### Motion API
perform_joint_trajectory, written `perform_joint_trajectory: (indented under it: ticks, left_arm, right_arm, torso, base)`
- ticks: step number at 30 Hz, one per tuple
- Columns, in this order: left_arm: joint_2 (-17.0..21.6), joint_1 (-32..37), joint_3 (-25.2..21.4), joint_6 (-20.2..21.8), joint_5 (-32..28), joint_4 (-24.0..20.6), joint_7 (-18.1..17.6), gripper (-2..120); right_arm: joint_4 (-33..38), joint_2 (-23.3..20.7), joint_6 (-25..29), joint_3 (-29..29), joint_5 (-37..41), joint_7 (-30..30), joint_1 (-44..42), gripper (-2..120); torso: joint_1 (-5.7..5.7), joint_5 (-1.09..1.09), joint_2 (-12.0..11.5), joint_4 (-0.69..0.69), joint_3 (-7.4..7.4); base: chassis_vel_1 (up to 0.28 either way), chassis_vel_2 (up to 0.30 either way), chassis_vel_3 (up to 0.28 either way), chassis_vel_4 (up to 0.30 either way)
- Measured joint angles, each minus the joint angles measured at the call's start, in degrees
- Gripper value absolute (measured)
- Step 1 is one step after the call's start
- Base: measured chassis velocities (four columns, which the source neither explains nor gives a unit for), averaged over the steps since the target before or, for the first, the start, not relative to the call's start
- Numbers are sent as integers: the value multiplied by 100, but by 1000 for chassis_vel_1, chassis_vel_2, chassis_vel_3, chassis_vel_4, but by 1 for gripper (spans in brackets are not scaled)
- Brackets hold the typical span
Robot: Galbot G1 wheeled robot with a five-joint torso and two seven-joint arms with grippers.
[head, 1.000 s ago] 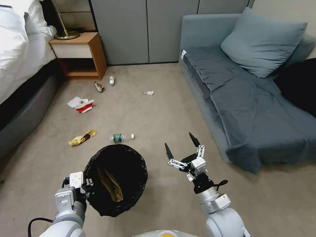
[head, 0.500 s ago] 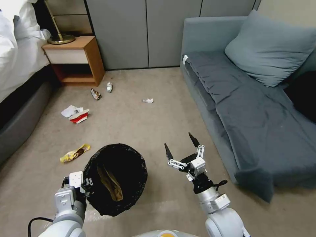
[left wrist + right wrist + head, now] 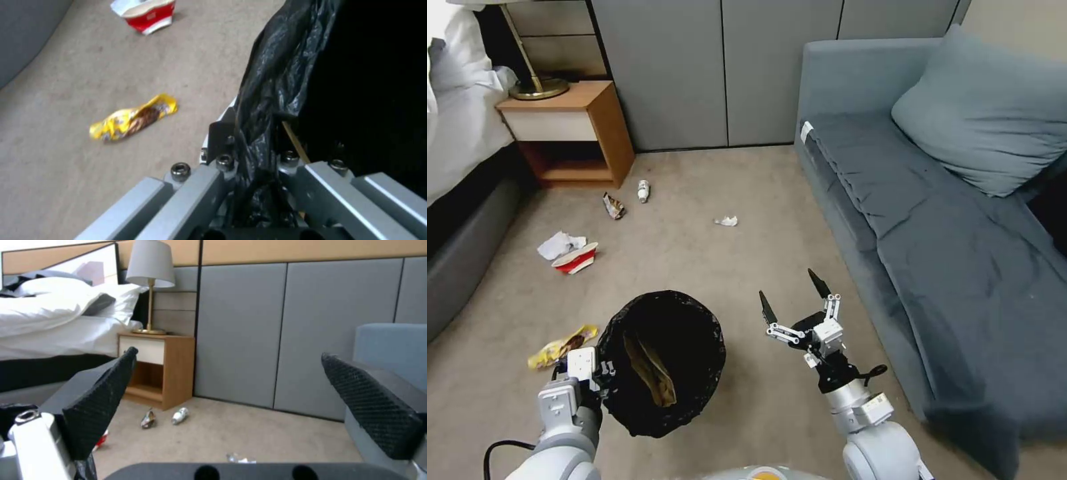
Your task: Pick up the trash bin, then pick up the garbage from the floor and place it into the trash bin.
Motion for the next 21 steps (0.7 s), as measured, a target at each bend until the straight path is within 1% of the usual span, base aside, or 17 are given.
perform_joint_trajectory:
  ticks: [2, 5, 21]
  left_arm:
    - [0, 0, 1, 0, 0, 0, 0, 0]
    - [0, -3, 1, 0, 0, 0, 0, 0]
    - [7, -22, 1, 1, -6, -3, 0, 0]
  right_arm:
    - [-3, 0, 27, 1, 7, -35, 5, 100]
    - [-3, -3, 59, 4, 9, -70, 10, 100]
    - [-19, 3, 104, 15, 6, -127, 31, 100]
  torso:
    - [0, 1, 0, -1, 1]
    - [0, 0, -1, -2, 0]
    - [0, 0, -1, -1, -1]
  base:
    - [-144, 157, 132, -133]
    - [-61, 50, 72, -52]
    - [0, 0, 0, 0]
